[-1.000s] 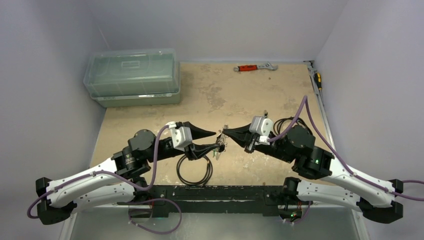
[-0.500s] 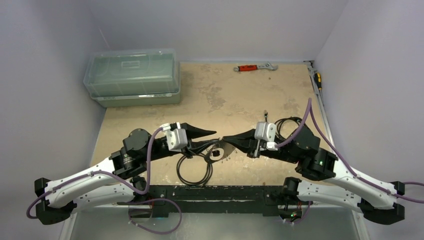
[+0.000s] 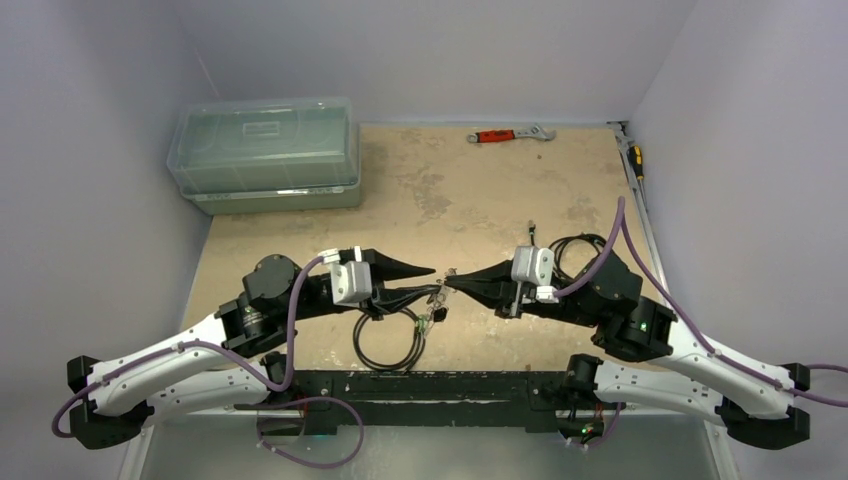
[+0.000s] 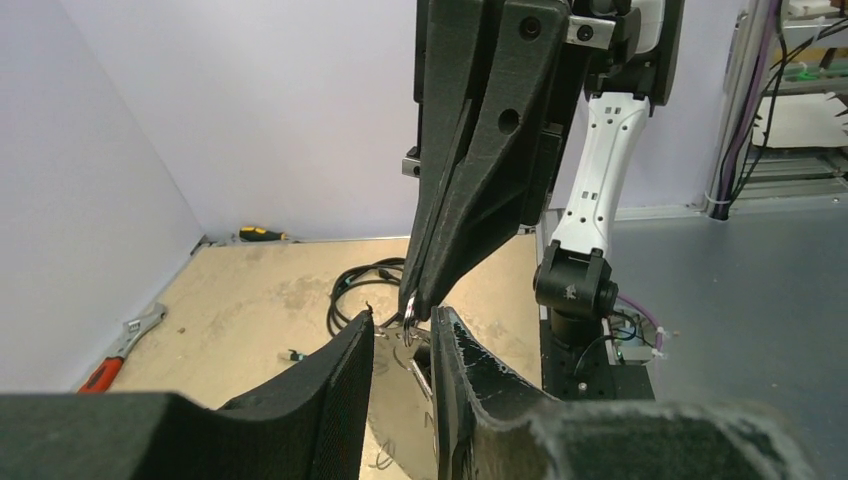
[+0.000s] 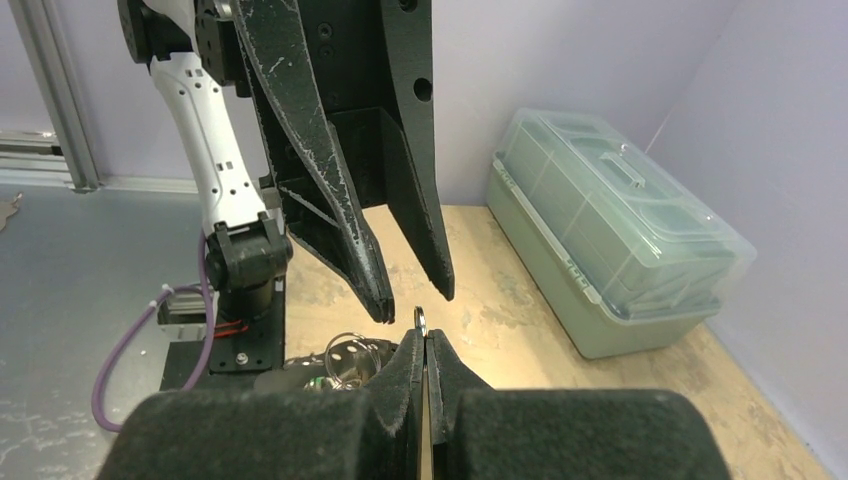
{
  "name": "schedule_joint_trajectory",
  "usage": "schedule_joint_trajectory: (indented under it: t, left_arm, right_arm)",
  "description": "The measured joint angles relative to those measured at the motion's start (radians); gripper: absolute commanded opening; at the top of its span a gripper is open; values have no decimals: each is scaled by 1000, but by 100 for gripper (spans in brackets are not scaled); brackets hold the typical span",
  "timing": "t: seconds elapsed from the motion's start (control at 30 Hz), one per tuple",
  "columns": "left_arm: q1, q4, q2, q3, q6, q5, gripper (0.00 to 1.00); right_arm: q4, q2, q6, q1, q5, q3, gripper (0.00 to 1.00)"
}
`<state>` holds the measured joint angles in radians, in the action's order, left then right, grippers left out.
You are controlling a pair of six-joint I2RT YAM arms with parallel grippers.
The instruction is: Put the keys on the keyring
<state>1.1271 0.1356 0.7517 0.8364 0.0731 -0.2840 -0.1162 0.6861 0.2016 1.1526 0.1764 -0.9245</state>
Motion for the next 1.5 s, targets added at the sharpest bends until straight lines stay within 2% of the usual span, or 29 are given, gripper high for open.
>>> schedule_joint_trajectory:
  t: [0.4, 0.5, 0.63, 0.83, 0.9, 1.0, 1.07, 1.13, 1.3, 1.5]
  left_arm:
    - [0, -3, 27, 0, 0, -24, 20]
    - [0, -3, 34, 0, 0, -26, 15]
    - [1, -2, 43, 0, 0, -39, 0]
    - [1, -1, 56, 6, -1, -65, 0]
    - [2, -12, 61, 17, -2, -71, 0]
    - [1, -71, 68, 47, -3, -67, 0]
    - [1, -138, 80, 84, -2, -59, 0]
    - [1, -210, 93, 127, -1, -49, 0]
    - [1, -407, 140, 267, 24, -34, 0]
    - [1, -572, 181, 369, 73, -26, 0]
  right_arm:
    - [0, -2, -4, 0, 21, 0, 0]
    - [-2, -8, -6, 0, 31, 0, 0]
    - [-3, -19, -8, 0, 52, 0, 0]
    - [-11, -18, -11, -5, 78, 0, 0]
    - [-16, -16, -11, -6, 82, 0, 13]
    - [-21, -10, -18, -6, 86, -3, 39]
    - [-28, 3, -21, -5, 104, -10, 48]
    - [-40, 17, -23, -4, 111, -15, 52]
    - [-101, 54, -16, -3, 101, -67, 55]
    - [-216, 109, 8, -3, 76, -153, 51]
